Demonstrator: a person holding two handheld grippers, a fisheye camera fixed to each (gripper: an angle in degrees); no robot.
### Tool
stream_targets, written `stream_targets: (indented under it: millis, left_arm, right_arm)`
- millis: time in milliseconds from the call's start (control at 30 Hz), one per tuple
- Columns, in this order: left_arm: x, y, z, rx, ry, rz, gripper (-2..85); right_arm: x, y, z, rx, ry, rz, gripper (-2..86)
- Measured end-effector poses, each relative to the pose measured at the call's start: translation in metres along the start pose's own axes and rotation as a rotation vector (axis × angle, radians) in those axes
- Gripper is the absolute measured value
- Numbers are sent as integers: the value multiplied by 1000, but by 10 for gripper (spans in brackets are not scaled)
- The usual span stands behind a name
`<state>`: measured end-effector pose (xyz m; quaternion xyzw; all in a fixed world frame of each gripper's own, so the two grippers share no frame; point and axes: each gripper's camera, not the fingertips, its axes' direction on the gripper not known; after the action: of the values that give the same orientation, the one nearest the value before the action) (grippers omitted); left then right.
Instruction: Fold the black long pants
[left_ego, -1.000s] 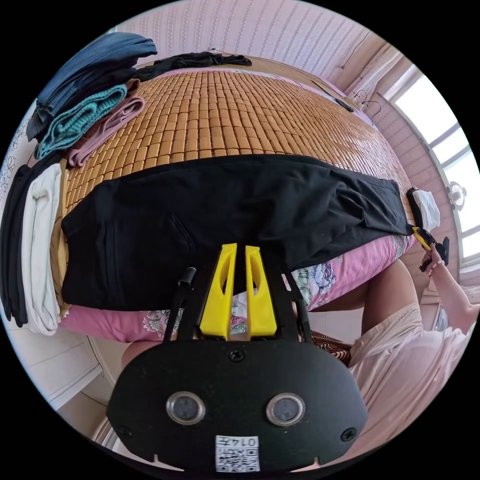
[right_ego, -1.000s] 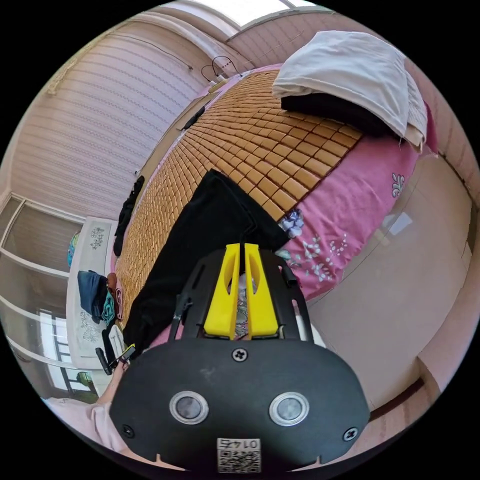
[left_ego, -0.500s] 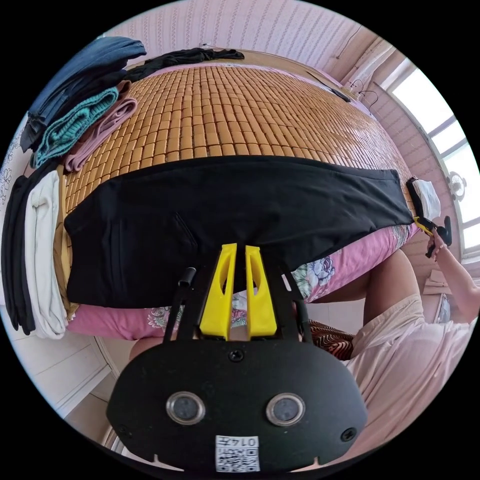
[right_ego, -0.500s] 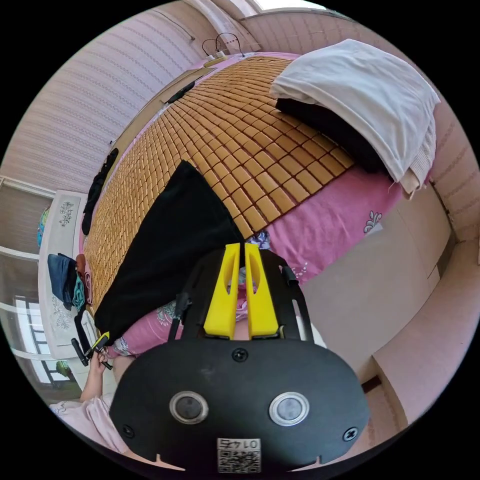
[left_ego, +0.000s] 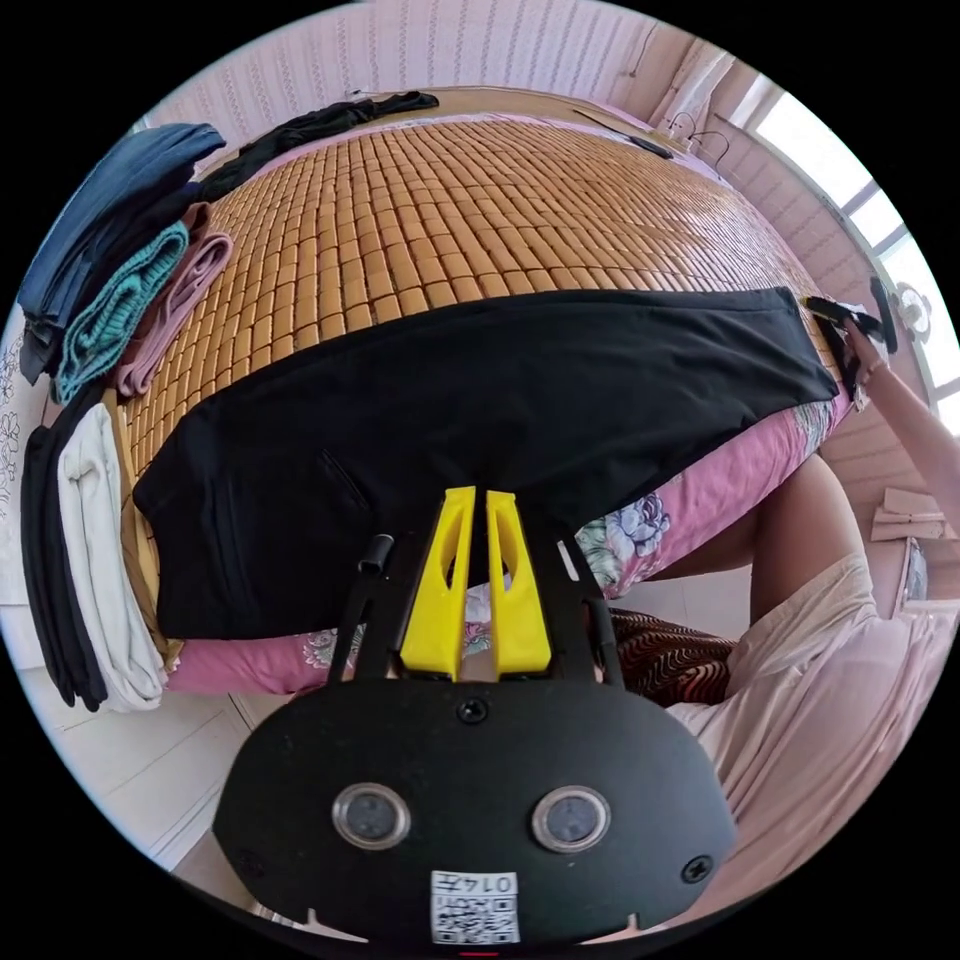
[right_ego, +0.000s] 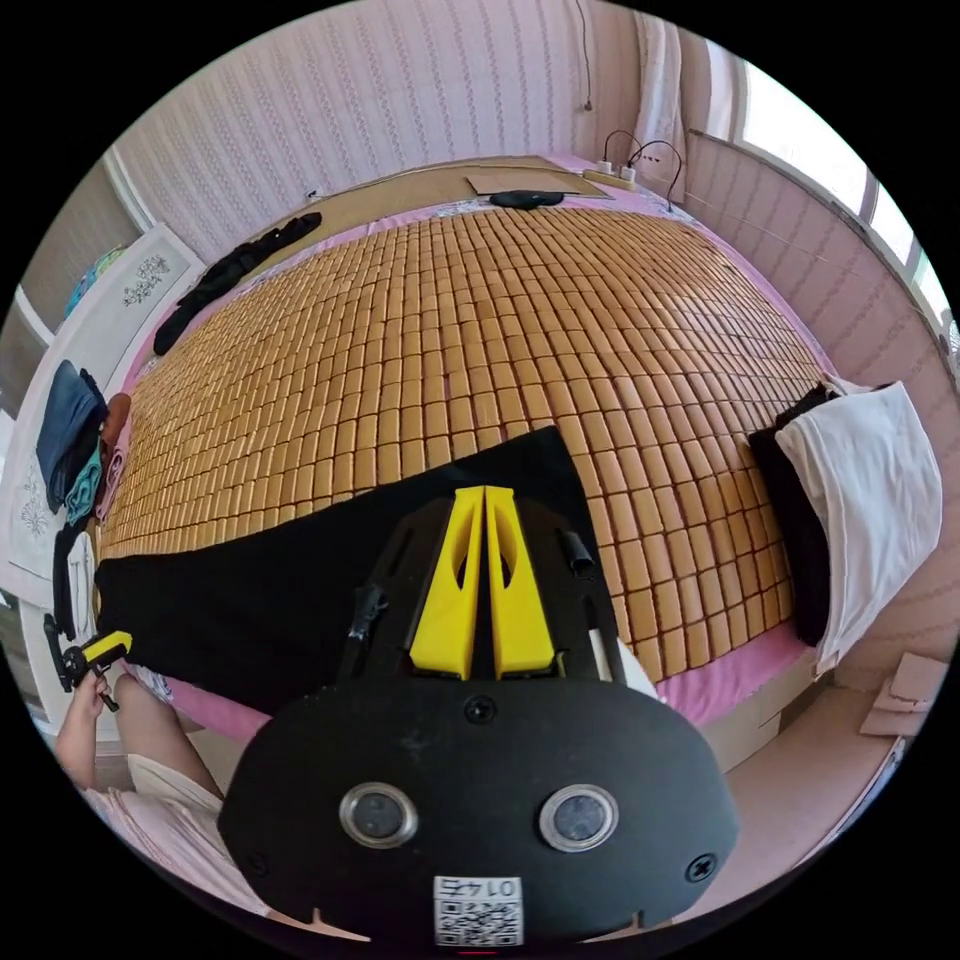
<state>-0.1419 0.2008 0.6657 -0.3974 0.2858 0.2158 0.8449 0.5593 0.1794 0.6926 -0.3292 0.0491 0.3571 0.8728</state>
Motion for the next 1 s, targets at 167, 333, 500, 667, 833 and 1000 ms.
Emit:
stream_targets:
  millis: [167, 333, 500, 667, 833, 1000]
  left_arm:
    - [8, 9, 5, 15, 16, 22, -1]
    - [28, 12, 9, 14, -46, 101, -2]
    - [37, 15, 9, 17, -47, 66, -2]
    - [96, 20, -31, 164, -59, 173, -3]
    - [177, 2, -14, 221, 87, 288, -1]
    - [226, -7, 40, 52, 53, 391, -3]
  right_arm:
    - [17, -20, 73, -104, 42, 58, -3]
    - [17, -13, 98, -89, 122, 22, -4]
    - [20, 0, 94, -96, 58, 56, -3]
    - [-109, 96, 59, -43, -314, -294, -2]
    - [-292, 234, 72, -189, -239, -769, -3]
    - [-329, 298, 102, -110, -34, -759, -3]
